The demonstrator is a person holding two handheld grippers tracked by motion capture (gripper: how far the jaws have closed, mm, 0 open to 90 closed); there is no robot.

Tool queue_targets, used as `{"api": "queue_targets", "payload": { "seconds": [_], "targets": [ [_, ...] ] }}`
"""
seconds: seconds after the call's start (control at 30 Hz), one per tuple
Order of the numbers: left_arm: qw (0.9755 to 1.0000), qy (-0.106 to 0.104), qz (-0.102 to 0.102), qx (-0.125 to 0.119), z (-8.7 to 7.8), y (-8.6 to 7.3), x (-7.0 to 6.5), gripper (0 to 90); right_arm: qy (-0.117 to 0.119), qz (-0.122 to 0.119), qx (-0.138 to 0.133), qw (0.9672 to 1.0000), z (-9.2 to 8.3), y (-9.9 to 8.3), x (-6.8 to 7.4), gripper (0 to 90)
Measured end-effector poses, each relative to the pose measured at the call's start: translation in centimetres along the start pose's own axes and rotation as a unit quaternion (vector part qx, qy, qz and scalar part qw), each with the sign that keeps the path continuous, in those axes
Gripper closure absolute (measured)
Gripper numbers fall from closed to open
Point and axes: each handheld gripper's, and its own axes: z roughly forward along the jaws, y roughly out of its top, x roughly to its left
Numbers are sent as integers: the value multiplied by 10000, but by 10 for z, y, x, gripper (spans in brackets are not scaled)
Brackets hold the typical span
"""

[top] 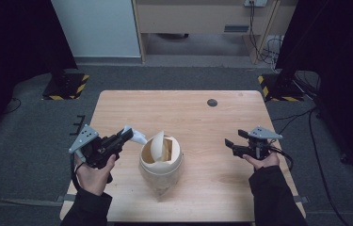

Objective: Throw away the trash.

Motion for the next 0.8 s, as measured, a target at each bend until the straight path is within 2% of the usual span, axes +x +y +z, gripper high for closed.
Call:
{"api": "queue_targets", "payload": {
  "seconds": [0.37, 0.8],
  "targets": [
    [9993, -81, 75, 365, 12, -20, 0, 818, -115, 58, 344, 9993, 8, -15, -8, 246],
    [9970, -150, 34, 757, 24, -42, -2, 810, -91, 43, 369, 9993, 9, -16, -8, 241]
  ]
}}
